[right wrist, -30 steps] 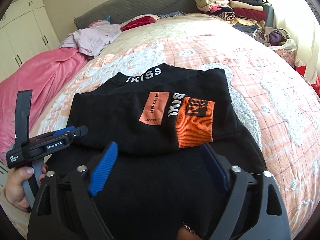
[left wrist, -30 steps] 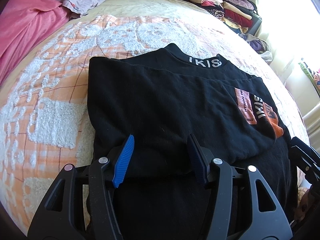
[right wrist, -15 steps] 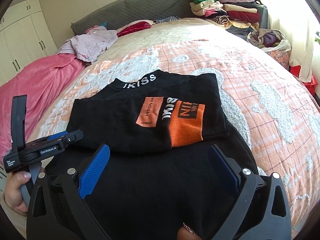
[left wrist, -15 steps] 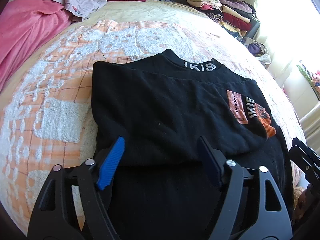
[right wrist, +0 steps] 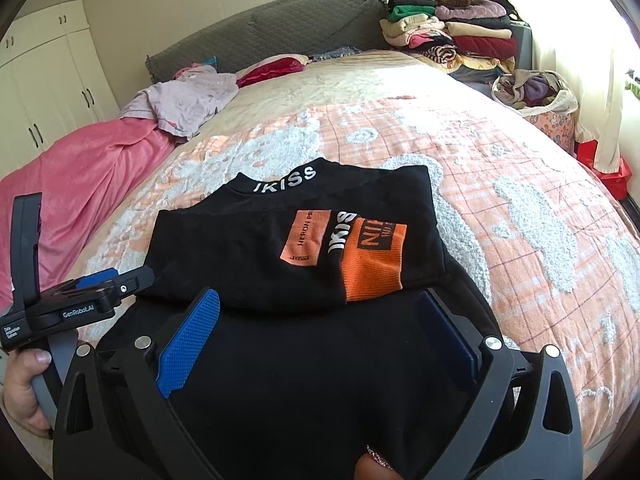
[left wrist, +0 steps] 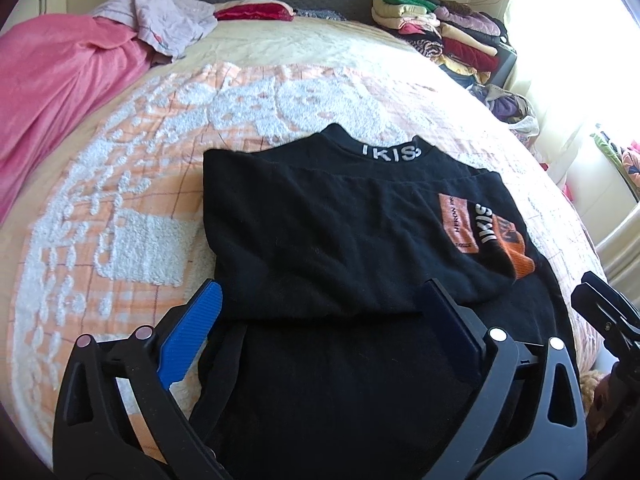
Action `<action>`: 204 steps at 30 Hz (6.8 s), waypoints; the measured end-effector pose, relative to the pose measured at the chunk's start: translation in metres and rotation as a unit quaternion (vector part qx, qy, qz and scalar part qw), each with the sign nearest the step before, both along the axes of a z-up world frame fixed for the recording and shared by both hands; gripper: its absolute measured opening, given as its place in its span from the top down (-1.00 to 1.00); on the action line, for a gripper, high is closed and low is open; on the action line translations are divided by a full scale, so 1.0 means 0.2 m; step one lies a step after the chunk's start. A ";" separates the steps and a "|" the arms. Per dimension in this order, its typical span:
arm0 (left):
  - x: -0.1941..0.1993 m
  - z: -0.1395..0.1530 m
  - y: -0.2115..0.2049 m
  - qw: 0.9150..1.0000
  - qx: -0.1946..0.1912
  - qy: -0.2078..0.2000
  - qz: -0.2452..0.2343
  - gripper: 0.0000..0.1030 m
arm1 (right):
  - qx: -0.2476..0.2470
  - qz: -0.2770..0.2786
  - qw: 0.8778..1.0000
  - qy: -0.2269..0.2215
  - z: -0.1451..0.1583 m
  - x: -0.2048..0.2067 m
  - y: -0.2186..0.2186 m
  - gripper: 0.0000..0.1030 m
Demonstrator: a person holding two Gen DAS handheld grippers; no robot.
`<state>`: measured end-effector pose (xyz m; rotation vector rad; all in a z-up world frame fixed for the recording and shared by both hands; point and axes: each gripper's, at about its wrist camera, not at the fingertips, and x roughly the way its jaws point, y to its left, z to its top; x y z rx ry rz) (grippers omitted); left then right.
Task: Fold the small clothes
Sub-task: 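Move both open tools toward the sweatshirt hem, then grasp the sweatshirt hem with the right tool while the left tool grasps it too, then lift the hem with both tools and fold it toward the collar, then lay the folded hem over the collar and open both tools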
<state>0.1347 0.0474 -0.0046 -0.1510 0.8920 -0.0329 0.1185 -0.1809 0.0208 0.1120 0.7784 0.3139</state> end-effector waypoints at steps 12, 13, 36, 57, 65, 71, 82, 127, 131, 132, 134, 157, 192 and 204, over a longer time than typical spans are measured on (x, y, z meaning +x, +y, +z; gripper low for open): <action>-0.10 0.11 -0.02 1.000 0.009 -0.028 -0.002 -0.81 | 0.015 -0.015 0.999 -0.026 0.08 -0.08 -0.06 -0.91; -0.11 0.11 -0.02 1.000 0.009 -0.029 -0.002 -0.81 | 0.015 -0.017 0.999 -0.027 0.09 -0.08 -0.06 -0.91; -0.26 0.11 0.03 0.999 0.017 -0.030 0.015 -0.81 | 0.007 -0.010 0.999 -0.030 0.10 -0.26 -0.15 -0.91; -0.46 0.02 0.16 0.999 0.009 -0.011 0.040 -0.81 | -0.011 -0.016 0.999 0.034 -0.08 -0.41 -0.31 -0.91; -0.58 -0.03 0.26 0.999 0.008 0.005 0.053 -0.81 | -0.011 -0.024 0.998 0.048 -0.11 -0.47 -0.38 -0.91; -0.67 -0.10 0.32 0.998 0.000 0.020 0.061 -0.81 | -0.028 -0.017 0.997 0.066 -0.13 -0.51 -0.40 -0.91; -0.85 -0.25 0.30 0.997 -0.037 0.041 0.047 -0.78 | -0.044 0.002 0.992 0.115 -0.22 -0.56 -0.43 -0.91; -1.07 -0.30 0.33 0.981 -0.172 0.091 0.009 0.97 | 0.066 0.055 0.994 0.061 -0.05 -0.44 -0.59 0.86; -1.06 -0.25 0.30 0.982 -0.169 0.083 -0.002 0.97 | 0.087 0.047 0.994 0.056 -0.05 -0.43 -0.63 0.86; -1.05 -0.22 0.31 0.981 -0.177 0.076 -0.002 0.97 | 0.091 0.046 0.993 0.055 -0.05 -0.43 -0.63 0.86; -1.03 -0.18 0.33 0.981 -0.186 0.063 0.002 0.97 | 0.096 0.043 0.993 0.050 -0.03 -0.43 -0.64 0.86; -0.58 0.31 0.52 0.980 -0.181 -0.078 0.007 0.97 | 0.163 -0.014 0.986 -0.033 0.19 -0.17 -0.68 0.86; 0.05 0.15 0.59 0.988 -0.126 -0.056 0.076 0.80 | 0.110 -0.062 0.991 0.037 0.00 0.56 -0.48 0.43; -0.05 0.15 0.42 0.996 -0.072 -0.054 0.027 0.46 | 0.047 -0.045 0.997 -0.037 0.13 0.30 -0.47 -0.13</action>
